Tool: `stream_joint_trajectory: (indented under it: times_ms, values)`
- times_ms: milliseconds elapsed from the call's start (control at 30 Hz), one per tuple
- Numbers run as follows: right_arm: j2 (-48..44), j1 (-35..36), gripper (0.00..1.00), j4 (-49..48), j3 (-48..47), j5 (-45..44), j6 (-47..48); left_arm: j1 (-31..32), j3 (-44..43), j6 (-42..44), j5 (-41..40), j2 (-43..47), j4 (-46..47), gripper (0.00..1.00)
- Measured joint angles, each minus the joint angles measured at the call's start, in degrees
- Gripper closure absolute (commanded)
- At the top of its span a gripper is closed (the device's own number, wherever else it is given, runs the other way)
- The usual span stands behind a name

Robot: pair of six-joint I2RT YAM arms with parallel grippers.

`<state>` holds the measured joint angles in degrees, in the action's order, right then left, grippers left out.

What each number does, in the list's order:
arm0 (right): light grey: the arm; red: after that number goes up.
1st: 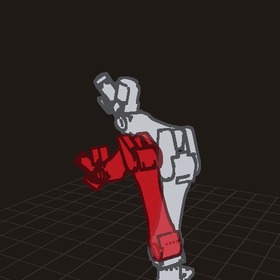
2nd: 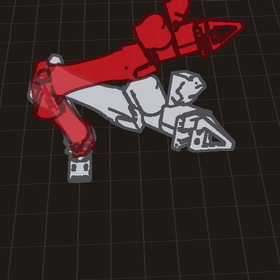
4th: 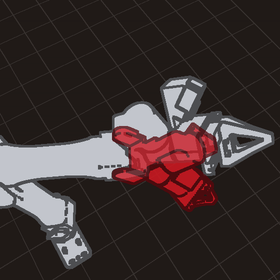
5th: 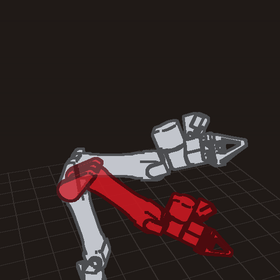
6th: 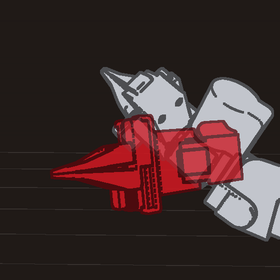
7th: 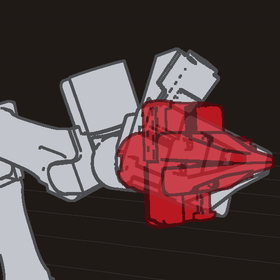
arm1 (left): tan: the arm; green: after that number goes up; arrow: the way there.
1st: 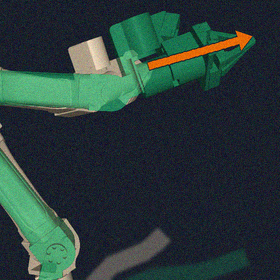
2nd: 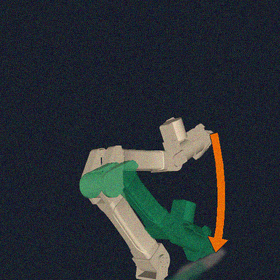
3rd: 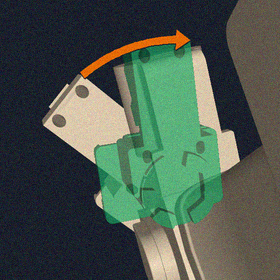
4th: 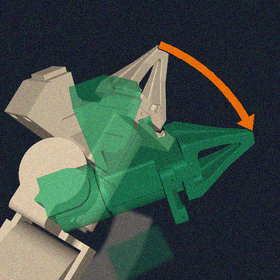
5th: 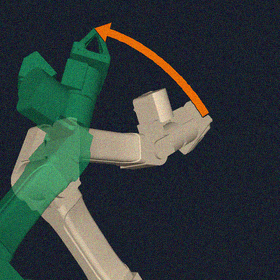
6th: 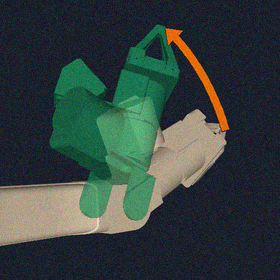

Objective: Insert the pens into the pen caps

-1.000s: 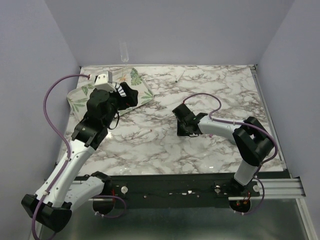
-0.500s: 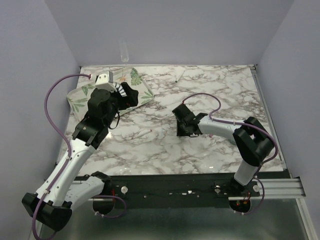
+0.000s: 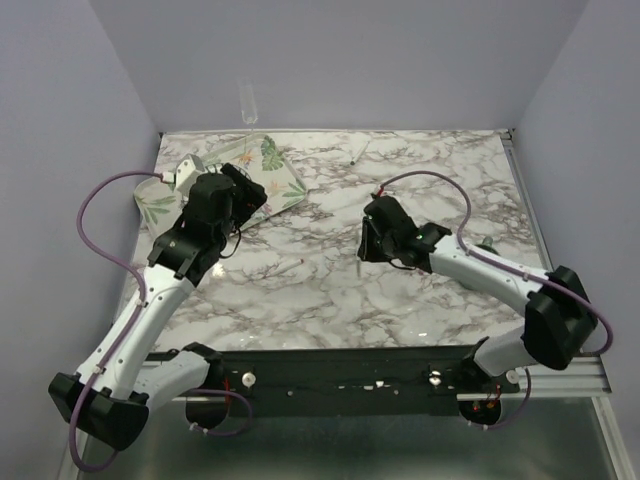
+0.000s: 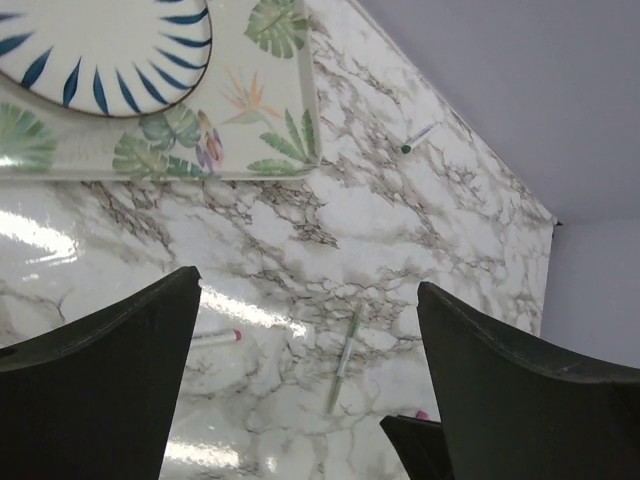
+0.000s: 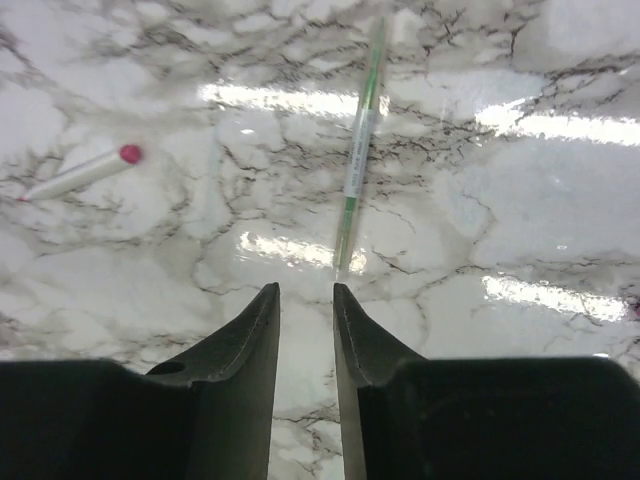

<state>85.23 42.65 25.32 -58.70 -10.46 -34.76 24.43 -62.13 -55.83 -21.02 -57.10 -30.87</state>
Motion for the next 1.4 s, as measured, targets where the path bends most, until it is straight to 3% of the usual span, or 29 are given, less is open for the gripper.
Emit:
stream_joint_trajectory:
  times_ms: [133,200,233,433,733,967,1400]
  values:
    - [-6.6,-0.04,0.53,-4.92,2.12,4.13,5.2,-0.09,-1.05,-7.98,-0.15,-1.57,-5.33,0.03]
    - [-5.64,-0.02,0.4,-8.11,1.46,9.2,9.22,-0.11,-0.92,-8.87,-0.57,-1.53,-6.34,0.03]
    - [-4.52,0.0,0.4,-9.05,0.7,10.82,10.45,-0.11,-0.63,-8.41,-0.9,-1.14,-6.25,0.03]
    - [9.46,0.94,0.39,-13.86,-7.98,21.53,20.04,-0.35,6.86,0.66,-1.84,8.66,-1.2,0.03]
    - [25.03,5.64,0.37,-15.26,-21.79,25.86,36.26,-0.35,16.33,17.07,-2.6,27.17,10.19,0.03]
    - [33.22,6.93,0.37,-12.13,-28.44,28.35,43.25,-0.35,18.58,22.91,-3.63,29.33,12.76,0.02]
    - [37.57,8.57,0.43,-10.88,-29.22,28.13,48.37,-0.37,19.69,26.29,-4.83,31.32,13.27,0.02]
